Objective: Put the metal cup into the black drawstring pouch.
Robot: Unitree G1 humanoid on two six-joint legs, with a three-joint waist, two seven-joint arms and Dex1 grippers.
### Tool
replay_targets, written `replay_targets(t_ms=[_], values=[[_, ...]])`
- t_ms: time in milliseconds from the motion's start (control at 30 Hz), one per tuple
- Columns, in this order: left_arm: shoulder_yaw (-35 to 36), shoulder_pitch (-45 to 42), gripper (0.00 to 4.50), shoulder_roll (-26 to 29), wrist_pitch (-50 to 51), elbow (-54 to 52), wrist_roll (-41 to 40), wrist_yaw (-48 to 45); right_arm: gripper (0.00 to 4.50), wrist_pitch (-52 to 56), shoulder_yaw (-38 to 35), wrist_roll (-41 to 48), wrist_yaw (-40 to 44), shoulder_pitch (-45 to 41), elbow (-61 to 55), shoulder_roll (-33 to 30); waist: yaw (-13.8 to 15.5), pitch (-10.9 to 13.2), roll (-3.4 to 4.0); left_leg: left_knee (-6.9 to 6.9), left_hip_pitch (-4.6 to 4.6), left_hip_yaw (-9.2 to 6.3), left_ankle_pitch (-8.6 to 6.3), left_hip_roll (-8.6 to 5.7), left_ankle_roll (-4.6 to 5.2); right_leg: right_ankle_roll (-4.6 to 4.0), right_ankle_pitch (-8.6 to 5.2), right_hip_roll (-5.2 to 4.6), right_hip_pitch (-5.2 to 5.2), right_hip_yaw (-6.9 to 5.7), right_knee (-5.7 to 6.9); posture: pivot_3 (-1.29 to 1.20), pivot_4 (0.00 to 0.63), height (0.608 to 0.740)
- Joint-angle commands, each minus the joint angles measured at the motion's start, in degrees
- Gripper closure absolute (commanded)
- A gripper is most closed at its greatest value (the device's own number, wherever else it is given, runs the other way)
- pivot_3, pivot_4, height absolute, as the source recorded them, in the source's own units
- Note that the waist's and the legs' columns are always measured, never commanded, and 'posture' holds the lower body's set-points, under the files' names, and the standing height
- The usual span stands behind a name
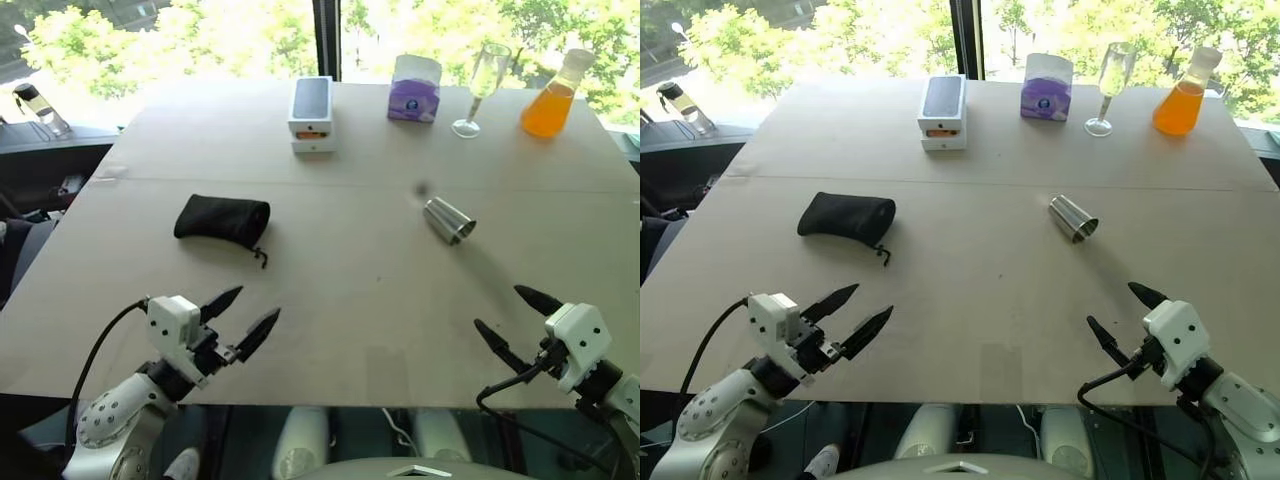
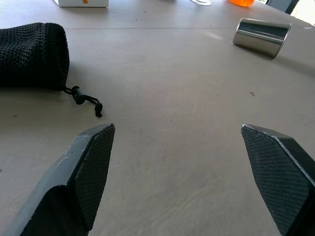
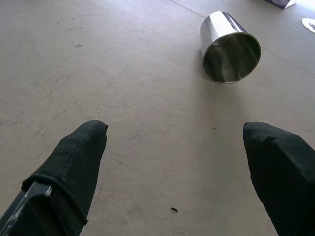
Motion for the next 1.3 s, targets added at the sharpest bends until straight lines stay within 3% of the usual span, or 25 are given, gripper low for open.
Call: replay_targets(t_ms=[33, 300, 433, 600, 800, 1100, 1300], values=[[0.2, -2.3, 0.23, 0.9, 1.4, -2.5, -1.7, 2.5, 0.00, -0.2, 0.0, 1.6, 0.4, -1.9, -2.4, -0.4, 0.0, 0.0, 0.00, 0.00, 0.00, 0.00, 0.00, 0.00, 0.00, 0.00, 0.00, 0.00, 0.00, 0.00, 0.00, 0.00, 0.150, 0.737], [-1.9, -12.0, 0.23, 1.4, 10.6, -6.8, -2.3, 14.0, 0.00, -1.5, 2.3, 13.7, 9.9, -11.2, -4.4, -3.0, 0.0, 0.0, -0.01, 0.04, 0.07, -0.03, 0.00, -0.01, 0.02, 0.00, 0.04, 0.04, 0.12, 0.00, 0.01, 0.00, 0.150, 0.737], [-6.6, -20.2, 0.23, 1.2, 19.1, -8.3, 5.1, 26.6, 0.00, -1.4, 2.3, 19.2, 15.1, -16.6, -4.8, -5.8, 0.2, 0.0, -0.03, 0.03, 0.04, -0.08, -0.01, -0.06, 0.04, -0.01, 0.28, 0.04, 0.16, -0.05, -0.01, 0.00, 0.150, 0.737], [-17.6, -31.2, 0.23, 7.1, 38.3, -13.4, 20.7, 41.0, 0.00, -1.6, 1.8, 22.1, 17.0, -20.7, -4.2, -6.3, 0.2, 0.0, -0.13, 0.03, 0.28, -0.26, -0.01, -0.11, 0.04, 0.05, 0.28, 0.07, 0.52, -0.19, -0.05, 0.00, 0.150, 0.737], [-23.2, -36.9, 0.23, 7.9, 47.3, -14.6, 27.2, 44.5, 0.00, -0.8, 2.1, 23.0, 16.5, -23.1, -4.0, -6.2, 0.1, 0.0, -0.14, -0.01, 0.30, -0.16, 0.14, -0.08, -0.24, 0.03, 0.29, 0.06, 0.49, -0.07, -0.07, 0.00, 0.150, 0.737], [-32.3, -53.1, 0.23, 8.5, 62.9, -1.9, 35.8, 48.5, 0.00, -1.0, 3.1, 21.1, 15.8, -24.8, -1.8, -5.8, 0.5, 0.1, -0.19, 0.01, 0.28, -0.23, 0.15, -0.13, -0.24, 0.05, 0.29, 0.05, 0.50, -0.16, -0.06, 0.00, 0.150, 0.737], [-36.9, -58.9, 0.23, 3.2, 65.6, 5.3, 37.6, 49.4, 0.00, -1.1, 3.3, 20.2, 15.1, -24.6, -1.8, -5.5, 0.4, 0.1, -0.22, 0.01, 0.20, -0.22, 0.15, -0.13, -0.25, 0.06, 0.28, 0.04, 0.47, -0.15, -0.09, 0.00, 0.150, 0.737]])
